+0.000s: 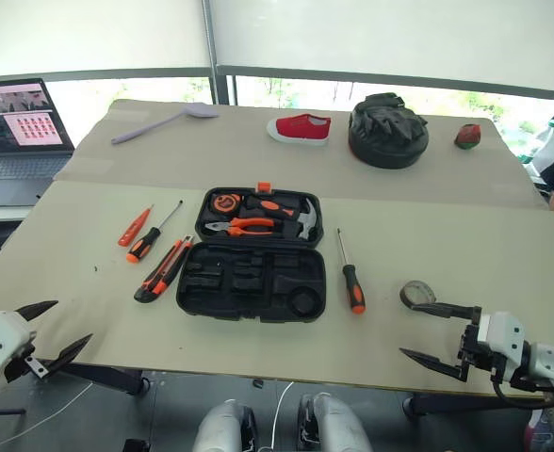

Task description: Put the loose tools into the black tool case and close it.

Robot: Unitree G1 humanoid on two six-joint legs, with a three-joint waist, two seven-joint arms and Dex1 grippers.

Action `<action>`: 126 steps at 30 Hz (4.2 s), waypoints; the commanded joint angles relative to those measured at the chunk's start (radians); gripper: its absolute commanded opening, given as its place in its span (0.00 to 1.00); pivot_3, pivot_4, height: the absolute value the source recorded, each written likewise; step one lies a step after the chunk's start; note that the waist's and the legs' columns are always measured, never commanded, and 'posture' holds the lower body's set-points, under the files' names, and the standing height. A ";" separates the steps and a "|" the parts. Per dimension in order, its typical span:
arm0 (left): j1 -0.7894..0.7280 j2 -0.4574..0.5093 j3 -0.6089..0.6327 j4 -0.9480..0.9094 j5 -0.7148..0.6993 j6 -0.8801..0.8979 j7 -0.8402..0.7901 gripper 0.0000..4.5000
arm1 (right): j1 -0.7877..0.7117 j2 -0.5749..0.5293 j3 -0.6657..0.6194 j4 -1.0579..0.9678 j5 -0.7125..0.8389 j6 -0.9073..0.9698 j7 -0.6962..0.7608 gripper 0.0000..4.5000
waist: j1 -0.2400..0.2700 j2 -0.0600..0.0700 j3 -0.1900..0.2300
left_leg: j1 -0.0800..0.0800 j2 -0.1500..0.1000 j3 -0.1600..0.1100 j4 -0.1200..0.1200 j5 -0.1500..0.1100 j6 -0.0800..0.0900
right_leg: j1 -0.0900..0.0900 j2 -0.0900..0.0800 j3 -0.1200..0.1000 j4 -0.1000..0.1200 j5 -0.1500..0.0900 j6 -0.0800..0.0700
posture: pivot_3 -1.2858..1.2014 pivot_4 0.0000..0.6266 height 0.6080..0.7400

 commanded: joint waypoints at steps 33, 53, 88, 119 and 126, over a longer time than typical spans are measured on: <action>-0.899 0.006 -0.419 0.151 -0.208 1.096 0.466 1.00 | -0.294 0.230 0.116 -0.363 0.182 0.285 -0.217 0.98 | -0.010 -0.007 -0.004 | -0.001 -0.002 0.001 0.005 0.009 -0.010 | -0.001 0.006 0.003 0.010 0.000 -0.002 | 0.52 0.24 1.00; -1.100 -0.094 -0.549 0.494 0.008 0.972 0.334 0.57 | -0.213 0.237 0.084 -0.366 0.160 0.217 -0.235 1.00 | -0.010 -0.007 -0.004 | -0.001 -0.001 0.000 0.016 0.010 -0.003 | 0.000 0.004 0.004 0.016 0.000 -0.002 | 0.52 0.24 1.00; -1.156 -0.157 -0.896 0.334 0.346 0.090 -0.246 0.19 | -0.191 0.068 0.031 -0.471 0.191 0.359 -0.211 1.00 | -0.001 -0.005 -0.005 | -0.007 -0.002 -0.001 0.021 0.006 0.006 | -0.001 0.007 0.004 0.013 0.000 -0.001 | 0.52 0.24 1.00; -1.067 -0.321 -0.731 0.289 0.154 0.274 -0.116 0.03 | -0.176 0.125 0.078 -0.482 0.187 0.394 -0.254 1.00 | -0.001 -0.005 -0.005 | -0.016 -0.001 -0.003 0.038 0.000 0.016 | -0.001 0.007 0.002 0.014 0.003 0.005 | 0.52 0.24 1.00; -1.003 -0.317 -0.825 0.288 0.268 0.241 -0.082 0.03 | -0.161 0.136 0.066 -0.466 0.172 0.379 -0.275 1.00 | 0.002 -0.005 -0.005 | -0.015 -0.002 -0.003 0.038 0.000 0.016 | -0.001 0.006 0.003 0.014 0.003 0.005 | 0.52 0.24 1.00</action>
